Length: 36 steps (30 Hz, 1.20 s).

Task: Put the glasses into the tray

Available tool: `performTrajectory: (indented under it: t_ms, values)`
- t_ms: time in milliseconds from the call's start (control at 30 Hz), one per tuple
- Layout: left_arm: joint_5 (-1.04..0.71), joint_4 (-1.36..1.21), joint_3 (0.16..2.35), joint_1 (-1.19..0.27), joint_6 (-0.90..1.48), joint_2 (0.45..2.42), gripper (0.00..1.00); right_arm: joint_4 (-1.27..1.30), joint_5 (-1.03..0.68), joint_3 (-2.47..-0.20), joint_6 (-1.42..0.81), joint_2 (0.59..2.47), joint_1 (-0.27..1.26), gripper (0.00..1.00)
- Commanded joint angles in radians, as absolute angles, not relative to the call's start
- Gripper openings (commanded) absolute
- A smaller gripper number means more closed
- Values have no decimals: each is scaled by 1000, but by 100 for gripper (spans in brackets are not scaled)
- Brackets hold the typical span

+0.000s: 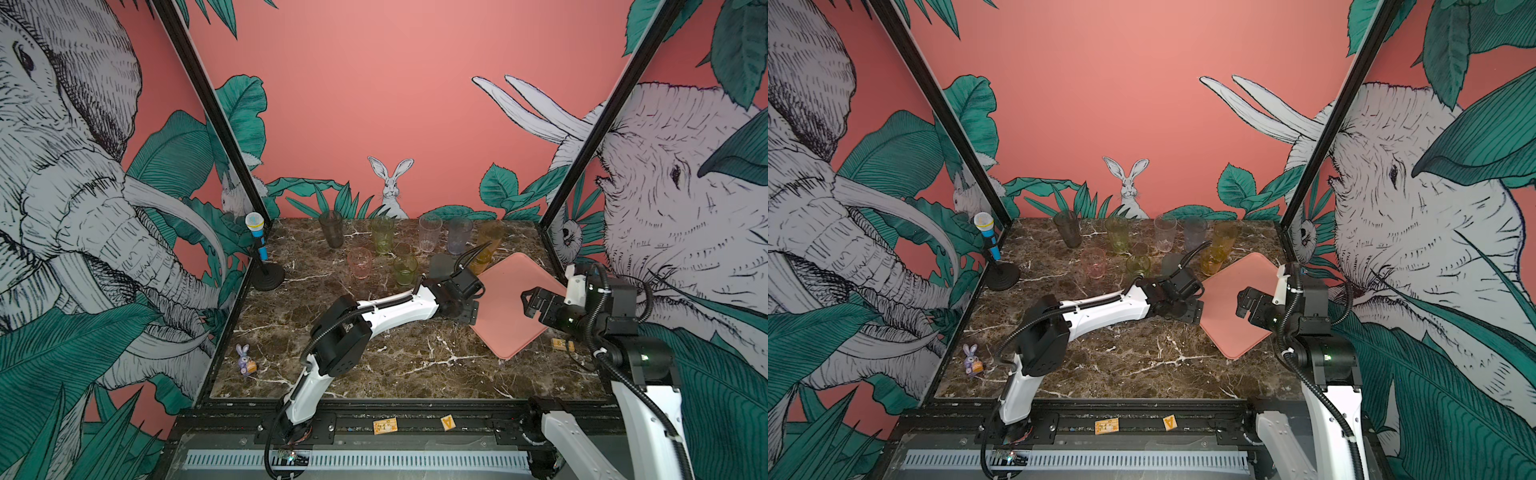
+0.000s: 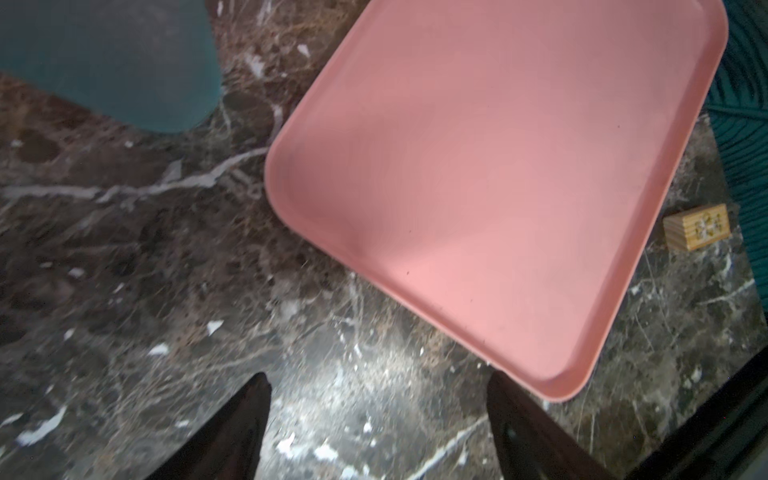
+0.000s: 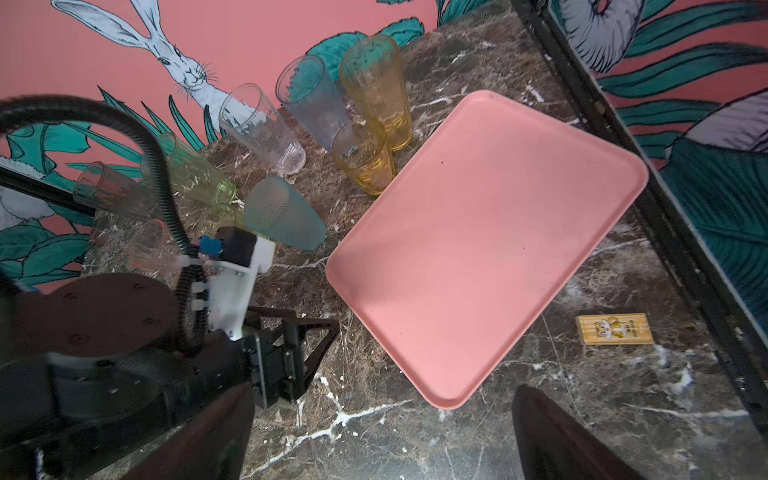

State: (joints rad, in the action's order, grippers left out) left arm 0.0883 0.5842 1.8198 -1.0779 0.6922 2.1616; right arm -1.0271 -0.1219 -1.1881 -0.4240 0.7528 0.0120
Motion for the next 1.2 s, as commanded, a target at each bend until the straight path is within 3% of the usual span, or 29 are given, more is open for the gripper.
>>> performTrajectory:
  t_ms: [0, 400, 1167]
  values:
    - [145, 711, 1944, -1094, 716, 2224, 82, -1082, -56, -1217, -394, 739, 10, 99]
    - [173, 917, 2253, -1138, 773, 2451, 77, -1071, -77, -1171, -405, 718, 10, 99]
    - [204, 985, 2278, -1143, 779, 2511, 69, -1077, -102, -1111, -397, 709, 9, 99]
